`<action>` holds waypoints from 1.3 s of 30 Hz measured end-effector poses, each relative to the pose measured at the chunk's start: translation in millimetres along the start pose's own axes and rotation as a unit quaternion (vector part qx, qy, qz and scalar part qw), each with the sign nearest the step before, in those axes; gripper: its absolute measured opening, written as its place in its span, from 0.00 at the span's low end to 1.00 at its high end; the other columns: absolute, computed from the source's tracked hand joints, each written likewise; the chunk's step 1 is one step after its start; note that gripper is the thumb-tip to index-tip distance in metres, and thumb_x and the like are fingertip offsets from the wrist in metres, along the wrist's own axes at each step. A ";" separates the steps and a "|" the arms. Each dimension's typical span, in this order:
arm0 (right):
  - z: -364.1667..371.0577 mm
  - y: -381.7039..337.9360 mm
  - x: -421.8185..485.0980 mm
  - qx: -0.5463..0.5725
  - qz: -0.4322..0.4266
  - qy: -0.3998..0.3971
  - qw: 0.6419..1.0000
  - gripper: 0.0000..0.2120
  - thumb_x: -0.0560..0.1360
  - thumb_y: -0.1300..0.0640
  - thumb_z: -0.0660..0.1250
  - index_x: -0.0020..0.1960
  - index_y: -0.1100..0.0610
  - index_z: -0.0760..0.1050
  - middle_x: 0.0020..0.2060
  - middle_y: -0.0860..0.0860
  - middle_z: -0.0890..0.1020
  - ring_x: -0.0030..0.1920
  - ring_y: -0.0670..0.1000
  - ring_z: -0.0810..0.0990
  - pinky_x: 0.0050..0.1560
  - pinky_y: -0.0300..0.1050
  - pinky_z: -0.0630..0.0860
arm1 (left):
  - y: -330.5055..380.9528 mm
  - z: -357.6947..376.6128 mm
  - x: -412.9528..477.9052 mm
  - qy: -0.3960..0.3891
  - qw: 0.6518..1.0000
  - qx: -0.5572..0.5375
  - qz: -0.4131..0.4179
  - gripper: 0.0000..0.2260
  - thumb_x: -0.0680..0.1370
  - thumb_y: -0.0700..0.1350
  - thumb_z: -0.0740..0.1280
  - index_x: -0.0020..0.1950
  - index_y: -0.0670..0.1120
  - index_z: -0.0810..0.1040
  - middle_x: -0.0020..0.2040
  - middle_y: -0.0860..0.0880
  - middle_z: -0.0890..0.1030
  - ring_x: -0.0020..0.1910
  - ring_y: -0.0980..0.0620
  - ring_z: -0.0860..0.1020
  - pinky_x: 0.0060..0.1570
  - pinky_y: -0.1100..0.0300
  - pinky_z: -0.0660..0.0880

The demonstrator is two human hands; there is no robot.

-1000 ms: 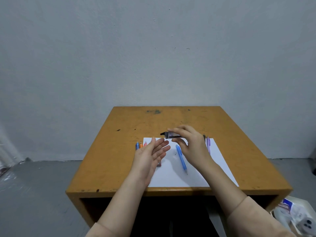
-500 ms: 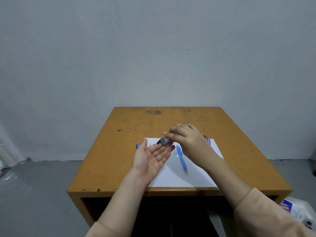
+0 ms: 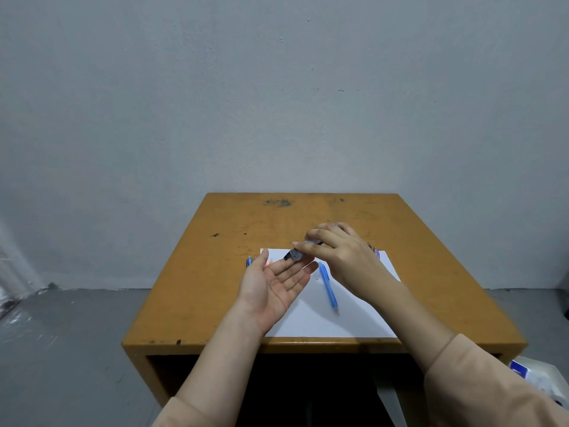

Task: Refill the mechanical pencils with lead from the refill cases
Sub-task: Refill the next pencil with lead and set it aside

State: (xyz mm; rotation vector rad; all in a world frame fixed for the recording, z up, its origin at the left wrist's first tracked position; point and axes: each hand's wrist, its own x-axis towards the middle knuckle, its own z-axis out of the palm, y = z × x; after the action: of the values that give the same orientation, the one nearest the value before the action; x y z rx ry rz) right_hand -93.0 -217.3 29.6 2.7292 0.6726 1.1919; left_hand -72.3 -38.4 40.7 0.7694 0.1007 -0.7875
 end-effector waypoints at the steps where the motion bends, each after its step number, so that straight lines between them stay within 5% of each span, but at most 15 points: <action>1: 0.6 0.1 -0.3 0.004 0.003 0.002 1.000 0.20 0.74 0.67 0.55 0.58 0.55 0.80 0.49 0.54 0.81 0.51 0.54 0.77 0.48 0.52 0.76 | -0.1 0.0 -0.2 0.001 1.000 -0.001 -0.001 0.26 0.83 0.55 0.52 0.56 0.32 0.76 0.55 0.35 0.81 0.54 0.40 0.80 0.55 0.53 0.74; 7: 7.2 -0.8 -5.4 0.067 0.046 0.014 0.997 0.28 0.62 0.76 0.73 0.58 0.55 0.80 0.49 0.54 0.81 0.50 0.53 0.78 0.47 0.51 0.77 | 2.5 0.4 -2.1 0.002 1.000 0.015 -0.002 0.21 0.82 0.50 0.55 0.57 0.32 0.76 0.53 0.35 0.81 0.49 0.41 0.83 0.53 0.54 0.75; 14: 5.0 -8.8 -9.3 0.140 0.110 0.014 0.984 0.18 0.71 0.69 0.64 0.57 0.57 0.81 0.47 0.55 0.81 0.50 0.49 0.73 0.45 0.45 0.72 | 5.8 -1.4 -4.2 0.021 0.998 0.053 0.007 0.16 0.81 0.45 0.58 0.56 0.34 0.77 0.52 0.37 0.82 0.52 0.41 0.82 0.52 0.55 0.76; 22: 4.4 -10.6 -10.9 0.152 0.134 0.018 0.979 0.18 0.71 0.69 0.63 0.58 0.57 0.81 0.47 0.54 0.81 0.50 0.47 0.72 0.47 0.44 0.72 | -1.8 -8.7 -5.7 0.077 0.977 0.175 0.091 0.11 0.79 0.43 0.64 0.51 0.36 0.80 0.47 0.40 0.84 0.46 0.46 0.84 0.50 0.57 0.78; 26: 6.1 -9.1 -12.7 0.165 0.148 0.020 0.975 0.18 0.72 0.69 0.63 0.58 0.57 0.81 0.47 0.54 0.81 0.50 0.48 0.73 0.46 0.46 0.73 | -3.6 -13.8 -6.9 0.112 0.941 0.261 0.182 0.08 0.75 0.41 0.70 0.49 0.37 0.83 0.42 0.44 0.85 0.44 0.50 0.84 0.42 0.64 0.78; 33: 6.4 -9.3 -13.8 0.175 0.166 0.019 0.970 0.18 0.72 0.68 0.63 0.58 0.57 0.80 0.47 0.55 0.81 0.51 0.47 0.73 0.48 0.43 0.71 | -1.7 -23.7 -9.1 0.138 0.853 0.402 0.303 0.05 0.72 0.40 0.74 0.39 0.51 0.84 0.38 0.53 0.85 0.43 0.54 0.83 0.49 0.57 0.79; 39: 6.0 -11.7 -14.9 0.196 0.202 0.004 0.960 0.20 0.72 0.73 0.64 0.60 0.57 0.79 0.48 0.55 0.80 0.50 0.44 0.71 0.51 0.22 0.66 | 1.4 -23.8 -7.7 0.157 0.809 0.453 0.341 0.08 0.71 0.42 0.75 0.35 0.54 0.82 0.34 0.57 0.83 0.38 0.55 0.82 0.41 0.61 0.77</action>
State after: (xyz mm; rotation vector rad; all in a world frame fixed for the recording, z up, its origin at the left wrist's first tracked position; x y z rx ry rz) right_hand -101.7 -212.6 12.4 3.3174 0.3927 1.2553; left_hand -72.2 -17.5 26.8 1.7226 -0.2778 0.0528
